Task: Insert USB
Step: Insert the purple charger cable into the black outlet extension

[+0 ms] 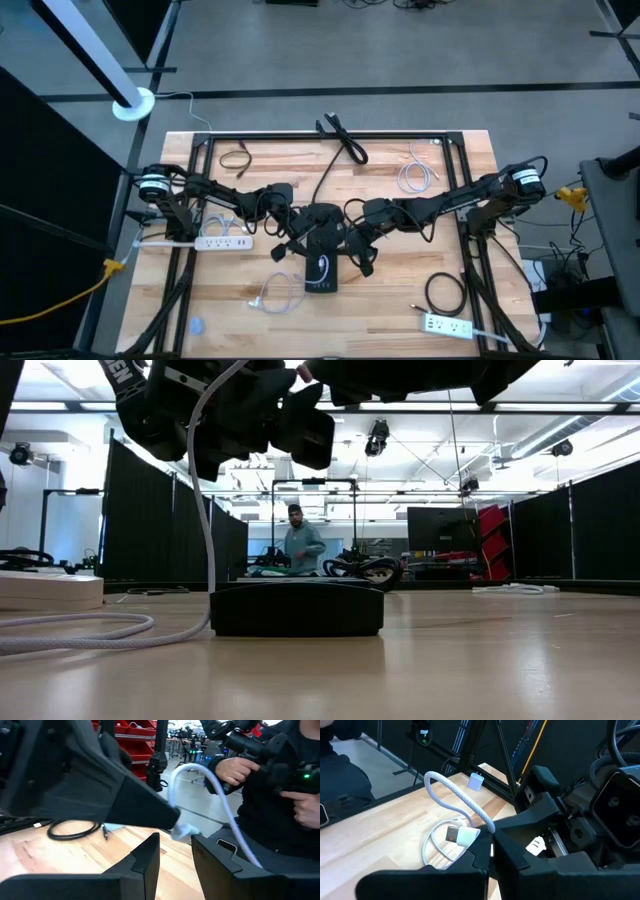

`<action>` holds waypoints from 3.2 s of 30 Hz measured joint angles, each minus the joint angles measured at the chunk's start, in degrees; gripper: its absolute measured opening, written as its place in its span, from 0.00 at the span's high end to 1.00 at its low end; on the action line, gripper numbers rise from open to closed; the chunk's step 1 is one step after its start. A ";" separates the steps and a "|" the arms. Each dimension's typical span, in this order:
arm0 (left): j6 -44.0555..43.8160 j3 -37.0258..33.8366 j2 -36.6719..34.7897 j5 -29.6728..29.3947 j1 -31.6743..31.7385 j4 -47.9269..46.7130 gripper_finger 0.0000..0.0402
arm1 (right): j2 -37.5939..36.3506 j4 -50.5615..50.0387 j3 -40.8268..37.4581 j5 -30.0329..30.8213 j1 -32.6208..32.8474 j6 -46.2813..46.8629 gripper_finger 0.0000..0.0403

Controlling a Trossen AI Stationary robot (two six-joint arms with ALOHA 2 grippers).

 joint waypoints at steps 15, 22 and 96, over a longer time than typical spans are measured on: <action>-0.34 0.00 0.11 0.29 0.00 -0.09 0.74 | 0.00 0.02 0.00 1.30 -0.02 -1.45 1.00; -0.19 0.00 0.11 1.47 0.00 -1.14 0.78 | 0.00 -0.04 0.00 0.68 0.00 -1.43 1.00; 8.07 -12.71 -10.84 -41.96 -3.00 0.98 0.87 | 1.42 -6.44 1.01 41.70 6.52 25.71 0.77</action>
